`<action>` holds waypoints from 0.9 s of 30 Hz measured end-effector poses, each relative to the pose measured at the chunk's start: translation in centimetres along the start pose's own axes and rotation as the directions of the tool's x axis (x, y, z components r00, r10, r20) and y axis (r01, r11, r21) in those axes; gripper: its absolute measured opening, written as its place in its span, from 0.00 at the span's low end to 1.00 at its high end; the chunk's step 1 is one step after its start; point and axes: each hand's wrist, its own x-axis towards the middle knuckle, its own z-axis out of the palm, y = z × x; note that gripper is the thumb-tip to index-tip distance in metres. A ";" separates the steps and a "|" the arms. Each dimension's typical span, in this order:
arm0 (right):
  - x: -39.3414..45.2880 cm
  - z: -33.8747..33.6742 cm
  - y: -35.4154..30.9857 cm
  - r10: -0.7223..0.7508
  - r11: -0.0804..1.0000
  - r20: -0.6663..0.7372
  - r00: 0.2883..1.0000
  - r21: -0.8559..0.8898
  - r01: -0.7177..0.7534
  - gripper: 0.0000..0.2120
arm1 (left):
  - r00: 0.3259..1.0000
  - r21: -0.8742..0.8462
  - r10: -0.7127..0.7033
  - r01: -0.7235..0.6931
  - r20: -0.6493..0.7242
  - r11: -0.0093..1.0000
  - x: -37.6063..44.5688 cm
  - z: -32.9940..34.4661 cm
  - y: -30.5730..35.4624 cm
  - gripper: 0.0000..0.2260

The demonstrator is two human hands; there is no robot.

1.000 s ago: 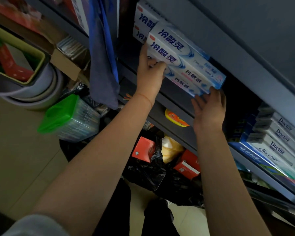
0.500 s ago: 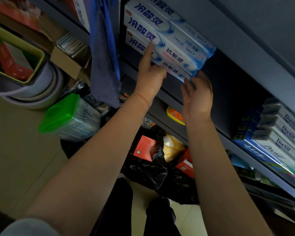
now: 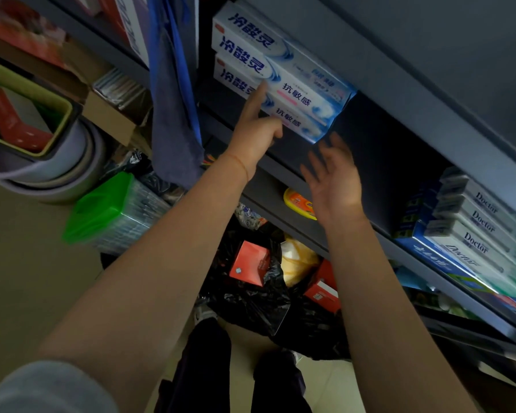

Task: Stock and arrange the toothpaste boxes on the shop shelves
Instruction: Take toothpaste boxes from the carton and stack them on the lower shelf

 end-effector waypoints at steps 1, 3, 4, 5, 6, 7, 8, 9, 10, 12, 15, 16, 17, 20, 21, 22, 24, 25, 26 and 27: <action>-0.2 -0.1 0.0 0.006 1.000 -0.004 1.000 0.003 -0.006 0.26 | 1.000 0.009 -0.006 0.006 0.008 1.000 0.1 0.1 0.1 0.36; -0.6 -0.6 0.1 0.023 1.000 -0.021 1.000 0.019 -0.023 0.24 | 1.000 0.038 -0.007 0.006 0.026 0.999 0.3 0.3 0.1 0.36; -0.9 -0.8 0.1 0.031 0.999 -0.025 0.999 0.023 -0.030 0.24 | 1.000 0.054 -0.008 0.007 0.022 0.998 0.3 0.3 0.2 0.36; -1.2 -1.1 0.1 0.033 0.999 -0.023 0.999 0.025 -0.033 0.23 | 1.000 0.068 0.000 -0.001 0.011 0.998 0.2 0.5 0.1 0.34; -1.7 -1.5 0.1 0.035 0.999 -0.015 0.999 0.020 -0.035 0.21 | 1.000 0.087 0.006 -0.005 -0.010 0.996 -0.3 0.8 0.0 0.32; -2.2 -1.9 0.1 0.039 0.999 -0.006 0.999 0.012 -0.039 0.20 | 0.999 0.107 0.017 -0.013 -0.035 0.994 -1.0 1.1 -0.3 0.27; -2.9 -2.3 0.1 0.045 0.999 -0.001 0.999 0.004 -0.045 0.18 | 0.998 0.137 0.028 -0.020 -0.056 0.990 -1.9 1.5 -0.7 0.23; -3.6 -2.9 0.3 0.053 0.999 0.000 0.999 -0.005 -0.053 0.16 | 0.997 0.168 0.036 -0.024 -0.071 0.985 -2.9 1.8 -1.5 0.19; -4.6 -3.6 0.4 0.064 0.998 -0.003 0.998 -0.019 -0.064 0.14 | 0.996 0.190 0.027 -0.011 -0.082 0.982 -4.1 2.2 -2.4 0.15; -6.6 -5.5 1.0 0.089 0.994 -0.026 0.996 -0.067 -0.091 0.12 | 0.996 0.256 -0.017 0.038 -0.082 0.966 -6.8 2.9 -4.4 0.10; -9.6 -9.4 2.4 0.114 0.980 -0.081 0.990 -0.157 -0.126 0.12 | 0.991 0.442 -0.134 0.127 -0.016 0.888 -10.7 4.5 -7.7 0.09; -10.7 -11.1 3.0 0.126 0.972 -0.099 0.987 -0.185 -0.142 0.12 | 0.984 0.511 -0.180 0.145 0.018 0.847 -12.0 5.2 -8.9 0.08; -11.8 -13.0 3.5 0.137 0.965 -0.113 0.984 -0.210 -0.159 0.13 | 0.974 0.576 -0.220 0.152 0.051 0.803 -13.4 6.0 -10.0 0.07; -15.7 -19.5 4.9 0.182 0.951 -0.155 0.971 -0.222 -0.214 0.12 | 0.963 0.679 -0.244 0.103 0.115 0.727 -18.1 8.8 -13.1 0.08; -17.3 -21.8 5.2 0.191 0.952 -0.170 0.967 -0.209 -0.225 0.12 | 0.966 0.677 -0.224 0.079 0.130 0.732 -20.1 10.1 -14.0 0.08; -19.1 -24.3 5.4 0.194 0.955 -0.183 0.964 -0.191 -0.229 0.11 | 0.966 0.672 -0.214 0.060 0.148 0.738 -22.4 11.5 -14.6 0.08; -23.1 -29.3 5.5 0.174 0.966 -0.198 0.965 -0.155 -0.206 0.11 | 0.963 0.657 -0.195 0.026 0.186 0.753 -27.5 14.8 -15.6 0.09; -25.4 -31.9 5.3 0.148 0.976 -0.204 0.968 -0.131 -0.176 0.11 | 0.963 0.653 -0.171 -0.006 0.207 0.758 -30.2 16.7 -16.1 0.10; -27.7 -34.5 4.9 0.115 0.985 -0.210 0.971 -0.099 -0.139 0.11 | 0.962 0.654 -0.147 -0.043 0.232 0.755 -33.0 18.8 -16.4 0.10; -30.2 -37.2 4.3 0.085 0.992 -0.217 0.972 -0.071 -0.102 0.11 | 0.957 0.652 -0.129 -0.076 0.260 0.754 -35.6 21.0 -16.8 0.10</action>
